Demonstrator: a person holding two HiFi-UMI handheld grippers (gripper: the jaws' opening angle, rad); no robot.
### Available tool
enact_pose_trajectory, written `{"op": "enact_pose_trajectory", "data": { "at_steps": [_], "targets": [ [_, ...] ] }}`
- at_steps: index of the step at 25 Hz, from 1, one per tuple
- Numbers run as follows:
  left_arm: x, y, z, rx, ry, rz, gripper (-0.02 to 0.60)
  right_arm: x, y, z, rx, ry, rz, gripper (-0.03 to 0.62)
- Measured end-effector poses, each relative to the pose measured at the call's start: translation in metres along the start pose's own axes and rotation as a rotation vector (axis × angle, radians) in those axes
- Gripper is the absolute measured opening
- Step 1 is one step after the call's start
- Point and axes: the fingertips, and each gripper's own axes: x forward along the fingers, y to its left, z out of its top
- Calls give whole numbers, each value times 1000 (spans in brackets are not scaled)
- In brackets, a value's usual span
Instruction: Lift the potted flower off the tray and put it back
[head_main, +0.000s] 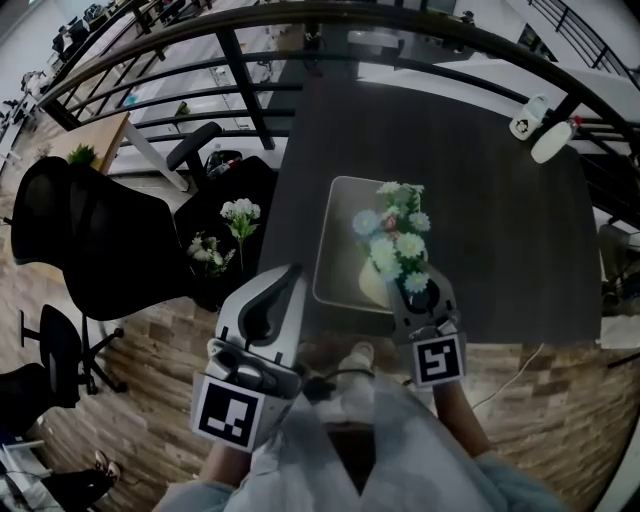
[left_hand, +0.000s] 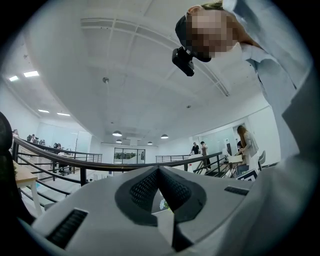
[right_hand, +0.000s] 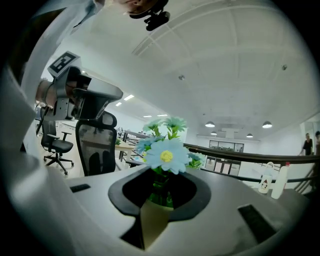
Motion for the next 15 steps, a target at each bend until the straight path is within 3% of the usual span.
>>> {"op": "enact_pose_trajectory", "data": {
  "at_steps": [15],
  "targets": [
    [-6,15,-4,9,26,58,-2,26,6,-50,-3,90,9,86]
  ]
}}
